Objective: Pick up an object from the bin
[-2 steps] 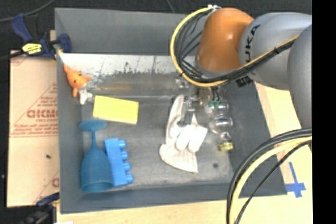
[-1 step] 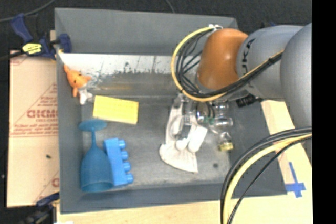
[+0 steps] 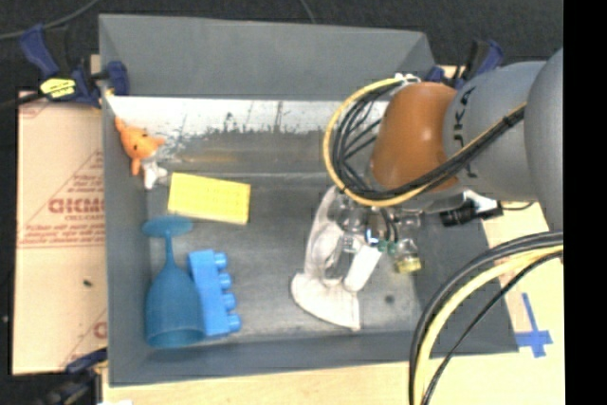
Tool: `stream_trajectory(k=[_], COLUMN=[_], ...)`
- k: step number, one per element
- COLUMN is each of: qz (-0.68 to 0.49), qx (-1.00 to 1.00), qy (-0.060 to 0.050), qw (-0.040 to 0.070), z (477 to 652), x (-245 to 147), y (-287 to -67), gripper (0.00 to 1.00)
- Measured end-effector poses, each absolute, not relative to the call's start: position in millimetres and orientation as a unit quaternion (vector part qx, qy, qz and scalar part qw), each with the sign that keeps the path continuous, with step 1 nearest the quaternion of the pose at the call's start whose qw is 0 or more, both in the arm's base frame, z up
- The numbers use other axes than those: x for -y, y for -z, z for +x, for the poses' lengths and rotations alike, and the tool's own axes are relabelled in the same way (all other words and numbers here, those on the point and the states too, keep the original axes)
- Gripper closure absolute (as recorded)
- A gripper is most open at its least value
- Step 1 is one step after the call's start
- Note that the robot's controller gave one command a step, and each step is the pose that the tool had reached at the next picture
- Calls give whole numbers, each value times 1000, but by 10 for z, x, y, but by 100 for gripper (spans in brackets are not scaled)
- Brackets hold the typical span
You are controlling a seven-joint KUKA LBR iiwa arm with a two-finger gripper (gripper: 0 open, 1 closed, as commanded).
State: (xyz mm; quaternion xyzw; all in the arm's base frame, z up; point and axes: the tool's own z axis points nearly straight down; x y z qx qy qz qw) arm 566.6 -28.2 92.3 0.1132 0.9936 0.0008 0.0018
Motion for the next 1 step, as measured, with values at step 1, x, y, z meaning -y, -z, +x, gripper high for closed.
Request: stream_trajectory(k=[1], qz=[117], qx=[-993], qy=[-1], qw=[9], z=[5707], x=[336], y=[-737], gripper=[100])
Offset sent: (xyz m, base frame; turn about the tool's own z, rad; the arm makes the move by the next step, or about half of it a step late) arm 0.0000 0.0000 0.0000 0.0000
